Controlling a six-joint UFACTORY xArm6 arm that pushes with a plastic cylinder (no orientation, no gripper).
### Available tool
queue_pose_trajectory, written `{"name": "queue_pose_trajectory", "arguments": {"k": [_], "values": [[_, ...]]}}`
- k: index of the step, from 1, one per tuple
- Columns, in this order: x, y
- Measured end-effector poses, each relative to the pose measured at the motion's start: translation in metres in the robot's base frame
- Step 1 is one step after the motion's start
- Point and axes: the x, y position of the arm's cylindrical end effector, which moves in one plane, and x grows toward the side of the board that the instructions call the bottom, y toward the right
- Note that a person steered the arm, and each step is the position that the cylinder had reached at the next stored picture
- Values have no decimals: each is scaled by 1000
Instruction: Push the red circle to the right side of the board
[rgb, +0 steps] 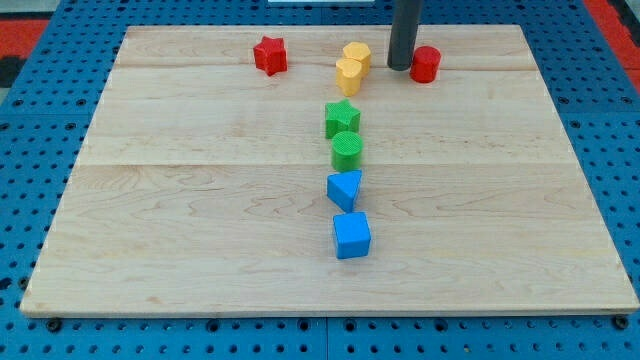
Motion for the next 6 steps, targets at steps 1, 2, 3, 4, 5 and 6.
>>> {"name": "queue_pose_trajectory", "arguments": {"k": [1, 2, 3, 4, 5, 6], "values": [[-13, 36], [-2, 59], [-23, 69], [-16, 123], [20, 108], [21, 53]]}}
